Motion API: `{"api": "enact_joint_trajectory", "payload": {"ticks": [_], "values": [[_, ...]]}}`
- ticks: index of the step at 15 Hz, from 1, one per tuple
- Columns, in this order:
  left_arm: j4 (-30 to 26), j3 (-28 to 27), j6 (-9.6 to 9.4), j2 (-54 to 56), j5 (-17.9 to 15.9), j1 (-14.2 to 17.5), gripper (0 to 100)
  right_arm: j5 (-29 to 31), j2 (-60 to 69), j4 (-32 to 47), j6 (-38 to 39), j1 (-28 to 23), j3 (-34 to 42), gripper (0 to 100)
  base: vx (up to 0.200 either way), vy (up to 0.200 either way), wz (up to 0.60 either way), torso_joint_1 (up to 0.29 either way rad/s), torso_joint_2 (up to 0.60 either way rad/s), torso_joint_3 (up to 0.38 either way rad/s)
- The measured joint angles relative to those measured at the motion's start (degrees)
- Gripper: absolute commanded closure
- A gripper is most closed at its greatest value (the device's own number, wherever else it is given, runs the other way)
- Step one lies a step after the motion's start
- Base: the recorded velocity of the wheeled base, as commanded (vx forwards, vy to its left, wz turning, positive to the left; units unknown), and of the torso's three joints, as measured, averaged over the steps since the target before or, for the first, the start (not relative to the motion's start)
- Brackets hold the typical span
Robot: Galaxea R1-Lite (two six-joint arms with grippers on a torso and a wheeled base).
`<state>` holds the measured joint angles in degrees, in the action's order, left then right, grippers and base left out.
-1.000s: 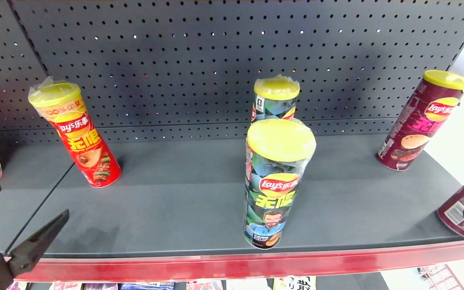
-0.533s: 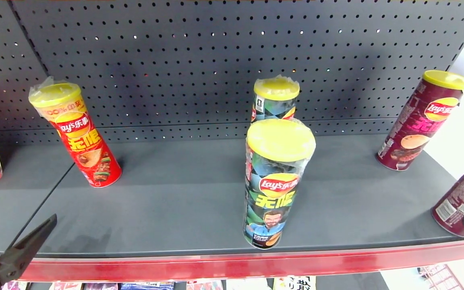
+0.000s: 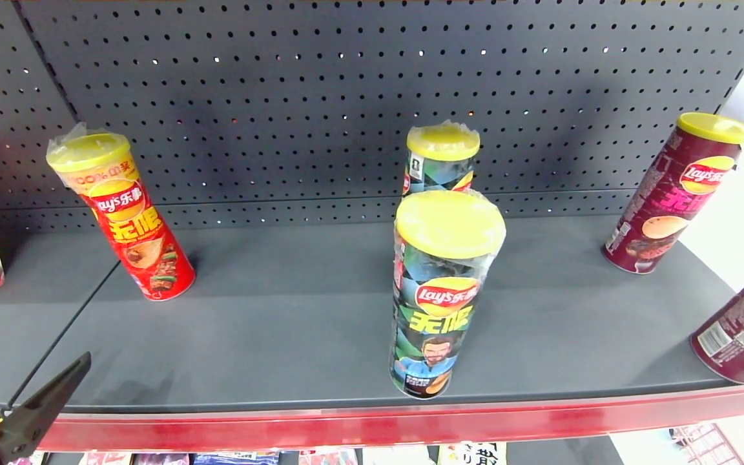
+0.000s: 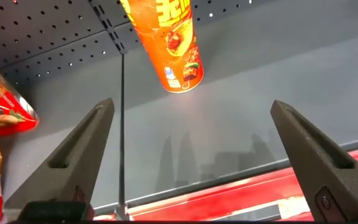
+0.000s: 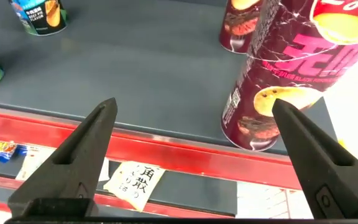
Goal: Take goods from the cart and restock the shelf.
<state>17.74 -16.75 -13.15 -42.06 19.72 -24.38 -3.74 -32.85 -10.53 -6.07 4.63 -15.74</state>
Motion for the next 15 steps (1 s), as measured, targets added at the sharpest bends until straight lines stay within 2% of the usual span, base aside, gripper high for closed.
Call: {"api": "enact_joint_trajectory", "payload": {"ticks": [2, 6, 14, 15], "values": [[0.05, 0.6, -0.04, 0.16, 0.3, 0.07, 0, 0.46, 0.22, -0.02, 0.0, -0.06, -0.11, 0, -0.2, -0.2, 0.0, 0.002, 0.0, 0.005], [0.0, 2.69, -0.01, 1.44, 0.35, 0.9, 0, 0.57, -0.09, 0.05, -0.17, -0.12, -0.2, 0, -0.2, 0.0, 0.0, 0.005, 0.0, 0.007], [-0.06, 3.44, -0.01, 2.36, 0.26, 1.84, 0, -0.3, -2.65, -0.28, -1.17, -0.01, -0.9, 0, -0.2, 0.0, 0.0, 0.0, 0.0, 0.002], [-0.06, 3.67, -0.09, 2.36, 0.2, 1.87, 0, -0.24, -3.5, -0.46, -1.07, -0.12, -1.68, 0, 0.0, 0.0, 0.0, 0.0, 0.0, 0.0]]}}
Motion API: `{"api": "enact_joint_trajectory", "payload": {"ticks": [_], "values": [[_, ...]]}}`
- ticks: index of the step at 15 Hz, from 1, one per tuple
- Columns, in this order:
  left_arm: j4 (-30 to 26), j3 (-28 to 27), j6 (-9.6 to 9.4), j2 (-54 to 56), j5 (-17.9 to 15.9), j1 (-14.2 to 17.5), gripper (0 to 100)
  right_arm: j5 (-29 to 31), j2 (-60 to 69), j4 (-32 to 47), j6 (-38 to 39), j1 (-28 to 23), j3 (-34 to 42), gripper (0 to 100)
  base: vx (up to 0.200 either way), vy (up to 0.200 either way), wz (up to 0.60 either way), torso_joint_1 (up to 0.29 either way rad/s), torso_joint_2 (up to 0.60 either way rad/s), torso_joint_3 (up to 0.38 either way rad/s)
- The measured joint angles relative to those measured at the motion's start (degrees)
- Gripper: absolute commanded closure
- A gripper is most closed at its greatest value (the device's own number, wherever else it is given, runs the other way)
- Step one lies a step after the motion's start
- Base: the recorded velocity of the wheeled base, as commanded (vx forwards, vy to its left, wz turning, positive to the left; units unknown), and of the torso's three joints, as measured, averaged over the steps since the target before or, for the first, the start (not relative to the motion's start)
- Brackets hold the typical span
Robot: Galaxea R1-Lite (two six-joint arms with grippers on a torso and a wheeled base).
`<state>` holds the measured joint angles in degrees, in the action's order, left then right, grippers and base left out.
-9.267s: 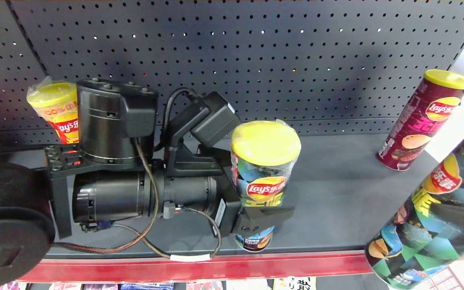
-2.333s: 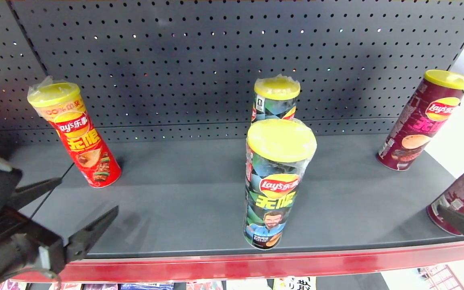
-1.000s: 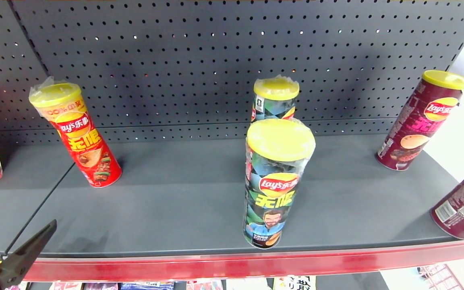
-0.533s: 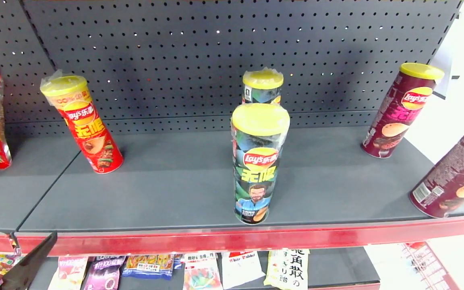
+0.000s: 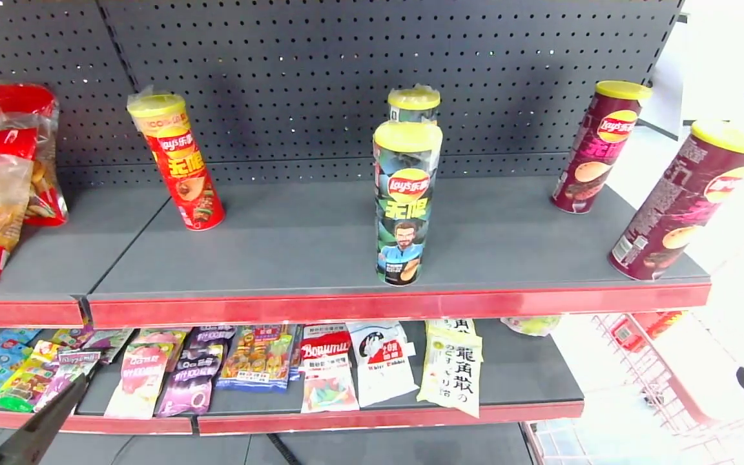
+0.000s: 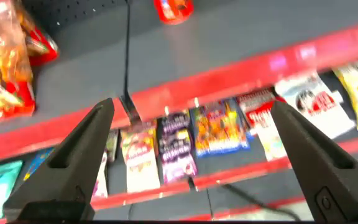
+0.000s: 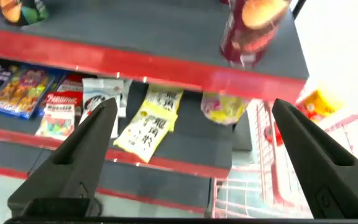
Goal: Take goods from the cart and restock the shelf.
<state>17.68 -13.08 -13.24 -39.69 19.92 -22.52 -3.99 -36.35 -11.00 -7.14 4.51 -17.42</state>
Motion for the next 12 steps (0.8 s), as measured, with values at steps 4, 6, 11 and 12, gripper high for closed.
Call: {"api": "enact_joint_trajectory", "payload": {"ticks": [4, 6, 11, 12], "values": [[0.09, 0.32, -1.15, 0.01, 0.05, 0.0, 0, -0.06, -0.77, 0.38, -0.22, -0.24, 0.34, 0, 0.0, -0.05, 0.0, 0.005, 0.0, 0.001], [-0.06, 0.51, -1.37, -0.05, -0.02, 0.0, 0, -0.26, -0.66, 0.41, -1.61, 0.0, 1.66, 0, 0.0, -0.2, 0.0, 0.002, 0.01, 0.0], [-0.13, 0.71, -1.45, -0.44, -0.16, 0.02, 0, -0.26, -1.35, 0.38, -2.13, 0.02, 2.46, 0, 0.0, -0.2, 0.0, 0.005, 0.0, 0.002], [-0.46, 0.68, -1.45, -0.52, -0.16, 0.0, 0, -0.3, -1.49, 0.35, -2.13, -0.02, 2.51, 0, 0.0, -0.2, 0.0, -0.002, 0.0, -0.002]]}}
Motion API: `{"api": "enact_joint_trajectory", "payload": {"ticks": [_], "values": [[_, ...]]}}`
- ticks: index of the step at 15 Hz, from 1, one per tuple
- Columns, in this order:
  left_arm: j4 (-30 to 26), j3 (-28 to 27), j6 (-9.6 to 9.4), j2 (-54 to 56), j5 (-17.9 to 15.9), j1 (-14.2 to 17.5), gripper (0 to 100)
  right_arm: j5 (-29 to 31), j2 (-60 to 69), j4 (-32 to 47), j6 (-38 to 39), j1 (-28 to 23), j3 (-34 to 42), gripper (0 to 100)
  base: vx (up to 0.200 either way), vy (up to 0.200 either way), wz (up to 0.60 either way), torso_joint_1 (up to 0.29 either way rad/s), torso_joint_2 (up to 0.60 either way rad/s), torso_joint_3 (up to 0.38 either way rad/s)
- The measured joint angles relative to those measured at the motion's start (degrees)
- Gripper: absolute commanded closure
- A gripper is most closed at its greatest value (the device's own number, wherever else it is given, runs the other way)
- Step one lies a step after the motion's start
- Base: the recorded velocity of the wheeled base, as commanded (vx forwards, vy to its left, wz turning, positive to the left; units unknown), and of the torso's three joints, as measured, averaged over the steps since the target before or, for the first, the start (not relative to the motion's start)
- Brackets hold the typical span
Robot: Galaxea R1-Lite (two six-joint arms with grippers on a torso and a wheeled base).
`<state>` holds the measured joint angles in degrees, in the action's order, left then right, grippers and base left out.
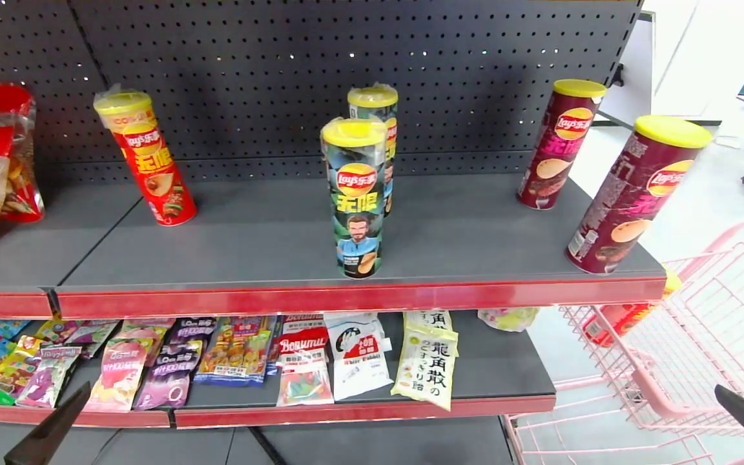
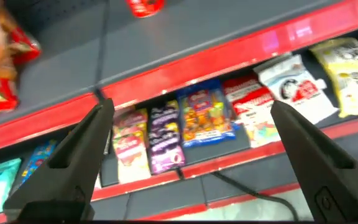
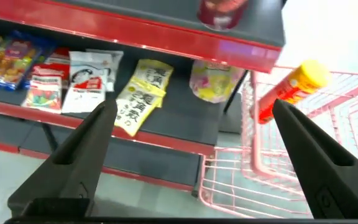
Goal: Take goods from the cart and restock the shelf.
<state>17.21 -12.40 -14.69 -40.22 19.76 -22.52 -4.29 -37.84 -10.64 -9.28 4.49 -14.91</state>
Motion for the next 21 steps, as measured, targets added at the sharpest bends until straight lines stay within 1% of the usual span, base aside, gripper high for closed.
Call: {"api": "enact_joint_trajectory", "payload": {"ticks": [8, 11, 13, 14, 18, 21], "values": [[-0.22, -0.33, -0.17, -0.4, 0.07, 0.06, 0, 0.09, -3.11, -0.41, -0.11, 0.0, -1.55, 0, 0.0, -0.2, 0.0, 0.006, 0.0, 0.002], [-0.13, -0.35, -0.41, -0.44, 0.0, 0.02, 0, 0.11, -4.5, -0.38, -0.13, -0.02, -2.45, 0, 0.0, 0.0, 0.0, 0.0, 0.0, 0.0], [-0.17, -0.35, -1.51, -0.44, -0.04, 0.0, 0, 0.17, -5.49, -0.46, -0.62, -0.16, -3.3, 0, 0.0, 0.0, -0.6, -0.005, 0.0, 0.002], [-0.11, -0.35, -1.65, -0.38, 0.0, 0.04, 0, 0.22, -5.88, -0.35, -0.68, -0.24, -3.33, 0, 0.0, 0.0, -0.6, 0.002, 0.0, -0.002], [-0.09, -0.35, -1.73, -0.24, -0.11, 0.02, 0, 0.33, -6.51, -0.33, -0.66, -0.38, -3.04, 0, 0.0, 0.0, -0.6, 0.002, 0.0, 0.0], [-0.09, -0.3, -1.69, -0.1, -0.2, 0.0, 0, 0.22, -6.86, -0.33, -0.57, -0.39, -3.04, 0, 0.0, 0.0, 0.0, 0.0, 0.0, 0.0]]}}
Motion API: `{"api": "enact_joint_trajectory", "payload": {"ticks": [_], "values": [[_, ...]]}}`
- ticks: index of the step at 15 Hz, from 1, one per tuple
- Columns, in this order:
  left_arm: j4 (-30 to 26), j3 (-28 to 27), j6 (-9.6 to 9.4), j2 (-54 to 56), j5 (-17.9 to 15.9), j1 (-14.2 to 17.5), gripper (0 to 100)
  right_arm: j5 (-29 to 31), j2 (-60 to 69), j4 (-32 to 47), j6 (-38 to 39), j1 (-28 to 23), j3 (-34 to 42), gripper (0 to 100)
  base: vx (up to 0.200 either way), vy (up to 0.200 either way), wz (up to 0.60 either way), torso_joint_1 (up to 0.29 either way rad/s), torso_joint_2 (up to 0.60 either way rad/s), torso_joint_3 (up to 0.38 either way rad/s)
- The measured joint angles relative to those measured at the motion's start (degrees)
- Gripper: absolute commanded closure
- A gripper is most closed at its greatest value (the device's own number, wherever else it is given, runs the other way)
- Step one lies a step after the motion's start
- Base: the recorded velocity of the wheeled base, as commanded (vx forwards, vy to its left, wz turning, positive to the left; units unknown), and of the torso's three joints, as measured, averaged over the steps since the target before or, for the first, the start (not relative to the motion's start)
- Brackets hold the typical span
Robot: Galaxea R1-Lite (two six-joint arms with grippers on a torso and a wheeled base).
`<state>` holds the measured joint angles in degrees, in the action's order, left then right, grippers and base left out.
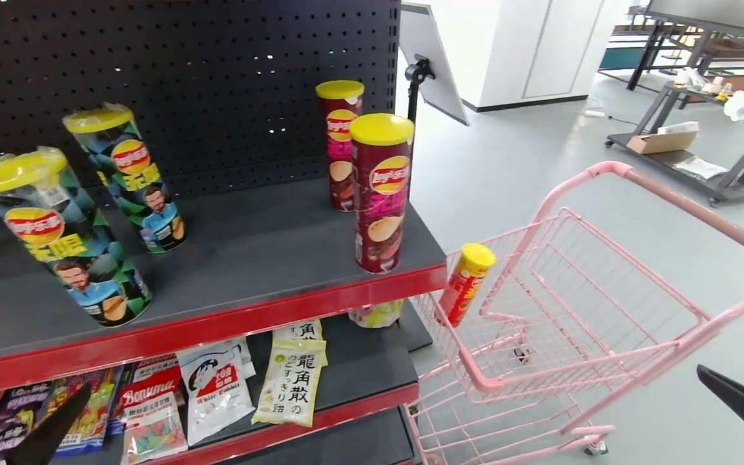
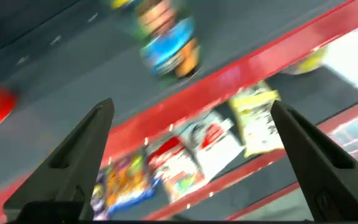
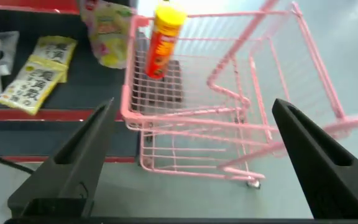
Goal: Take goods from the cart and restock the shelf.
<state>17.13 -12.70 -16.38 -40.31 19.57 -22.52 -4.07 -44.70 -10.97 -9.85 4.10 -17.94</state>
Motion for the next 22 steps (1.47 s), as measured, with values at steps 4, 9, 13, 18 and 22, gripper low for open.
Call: {"api": "enact_joint_trajectory", "payload": {"ticks": [4, 9, 13, 18, 22], "values": [[-0.09, 0.48, 0.05, 0.22, 0.05, 0.0, 0, 0.16, -0.41, 0.16, 0.17, -0.05, 0.11, 0, 0.0, 0.0, 0.0, 0.0, 0.0, 0.0], [-0.49, 2.51, 0.02, 3.06, -0.05, -0.02, 0, 0.06, -1.85, 0.05, 0.22, -1.23, 0.2, 0, 0.0, 0.0, 0.0, -0.101, 0.27, 0.165], [-4.19, 2.9, 0.02, 6.72, -0.05, 0.0, 0, -0.02, -3.34, -0.13, 0.02, -1.26, 0.01, 0, 0.0, 0.0, 0.0, -0.167, 0.46, 0.293], [-7.89, 2.95, 0.02, 10.78, 0.0, 0.0, 0, -0.02, -6.18, -0.09, -0.07, -1.26, 0.11, 0, 0.0, 0.0, 0.0, -0.173, 0.55, 0.365], [-7.88, 2.73, 0.02, 11.82, 0.0, 0.0, 0, -0.3, -13.04, -3.06, 1.04, -1.6, -2.11, 0, 0.0, 0.0, 0.0, -0.051, 0.19, 0.13]]}}
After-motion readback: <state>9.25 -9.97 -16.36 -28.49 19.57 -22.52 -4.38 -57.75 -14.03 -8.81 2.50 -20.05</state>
